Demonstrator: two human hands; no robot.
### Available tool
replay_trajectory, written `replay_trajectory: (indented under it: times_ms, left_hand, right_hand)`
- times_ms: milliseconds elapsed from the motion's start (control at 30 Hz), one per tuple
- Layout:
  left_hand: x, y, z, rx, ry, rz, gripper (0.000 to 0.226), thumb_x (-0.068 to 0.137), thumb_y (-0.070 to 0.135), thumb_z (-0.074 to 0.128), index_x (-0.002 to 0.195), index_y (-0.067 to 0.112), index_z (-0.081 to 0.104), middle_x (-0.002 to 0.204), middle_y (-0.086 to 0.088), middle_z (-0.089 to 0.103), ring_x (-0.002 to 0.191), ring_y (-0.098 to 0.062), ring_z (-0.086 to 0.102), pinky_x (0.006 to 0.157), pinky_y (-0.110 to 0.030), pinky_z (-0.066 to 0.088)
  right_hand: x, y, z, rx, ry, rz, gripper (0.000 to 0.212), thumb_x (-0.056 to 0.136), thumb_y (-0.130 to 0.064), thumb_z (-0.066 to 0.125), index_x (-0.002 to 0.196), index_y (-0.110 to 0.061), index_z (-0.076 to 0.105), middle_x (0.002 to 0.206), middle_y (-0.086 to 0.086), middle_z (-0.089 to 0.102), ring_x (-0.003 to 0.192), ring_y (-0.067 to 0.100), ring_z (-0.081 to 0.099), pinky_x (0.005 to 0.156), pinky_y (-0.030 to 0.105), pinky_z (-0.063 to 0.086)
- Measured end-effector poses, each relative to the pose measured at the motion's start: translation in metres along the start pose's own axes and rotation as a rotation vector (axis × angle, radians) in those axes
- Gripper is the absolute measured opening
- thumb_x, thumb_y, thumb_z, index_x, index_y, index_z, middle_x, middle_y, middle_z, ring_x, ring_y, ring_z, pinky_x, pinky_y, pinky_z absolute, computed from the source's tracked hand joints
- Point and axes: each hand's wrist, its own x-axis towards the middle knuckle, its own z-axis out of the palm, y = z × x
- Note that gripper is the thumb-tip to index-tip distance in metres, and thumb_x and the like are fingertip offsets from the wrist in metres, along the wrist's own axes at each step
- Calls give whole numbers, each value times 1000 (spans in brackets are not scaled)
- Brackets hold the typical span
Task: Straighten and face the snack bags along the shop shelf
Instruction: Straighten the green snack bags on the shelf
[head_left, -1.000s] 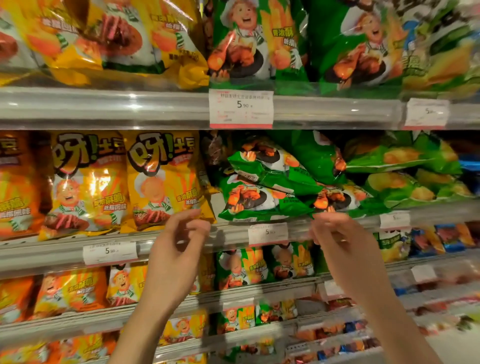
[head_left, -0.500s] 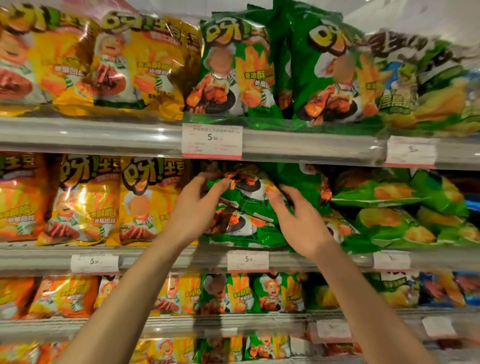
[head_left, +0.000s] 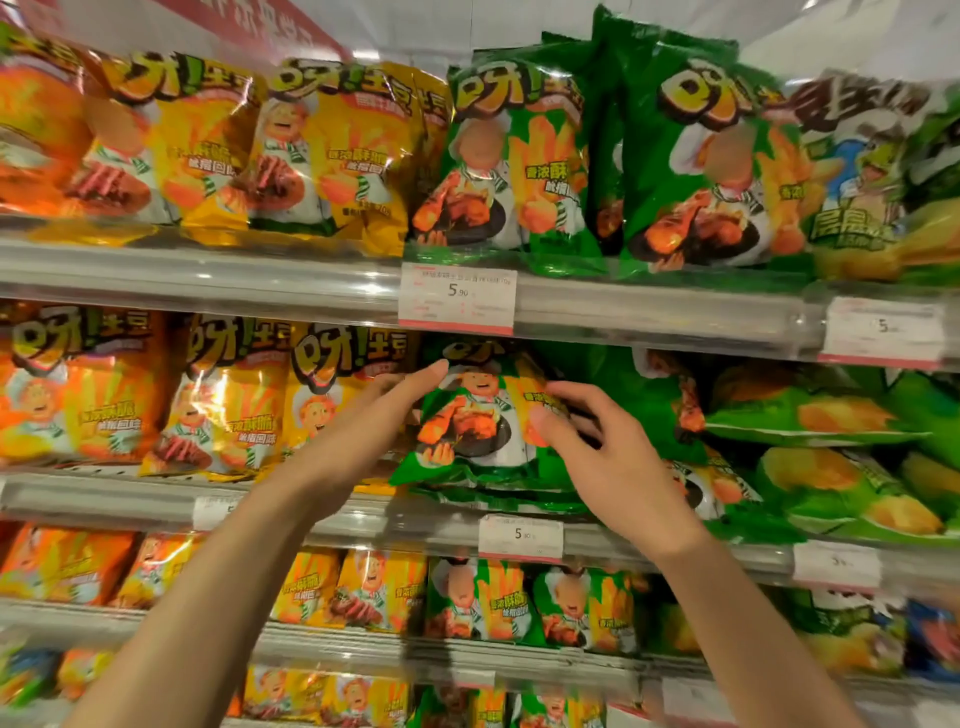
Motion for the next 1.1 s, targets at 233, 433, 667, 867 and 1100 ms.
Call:
replay_trajectory:
  times_ms: [233, 433, 667, 867, 1100]
  left_hand:
    - [4, -7, 10, 18, -40, 63, 60, 80, 52, 73, 127, 37, 39, 71, 40, 65, 68, 19, 63, 51, -1, 44]
    - [1, -8, 12, 8, -9, 86, 51, 86, 47, 70, 123, 39, 36, 63, 43, 60, 60, 26, 57, 46, 1, 40]
    - [0, -8, 13, -30, 7, 92, 63, 69, 58, 72, 120, 41, 39, 68, 37, 62, 63, 21, 61, 45, -1, 42]
    - [5, -10, 13, -9, -5, 93, 56, 64, 65, 68, 109, 45, 41, 65, 43, 61, 63, 23, 60, 46, 0, 41]
    - [10, -13, 15, 3, 14, 114, 51, 75, 58, 68, 113, 42, 39, 61, 43, 60, 60, 27, 56, 45, 1, 39]
  right_hand:
    - [-15, -5, -12, -122, -1, -138, 45, 92, -69, 41, 129, -48, 54, 136, -25, 50, 119, -15, 47, 98, 10, 41]
    - [18, 18, -56, -926, 275, -126, 63, 95, -43, 59, 144, -8, 44, 141, 22, 45, 137, 38, 34, 118, 46, 27]
    - [23, 28, -54, -963, 293, -58, 78, 89, -56, 62, 148, -11, 37, 138, 20, 52, 125, 40, 47, 105, 47, 43]
    - [12, 32, -57, -679, 259, -116, 74, 87, -66, 45, 141, -17, 53, 141, 11, 45, 131, 30, 34, 115, 47, 30]
    - [20, 44, -54, -761, 141, -131, 96, 83, -71, 59, 155, -30, 13, 164, 10, 18, 150, 28, 19, 122, 49, 20]
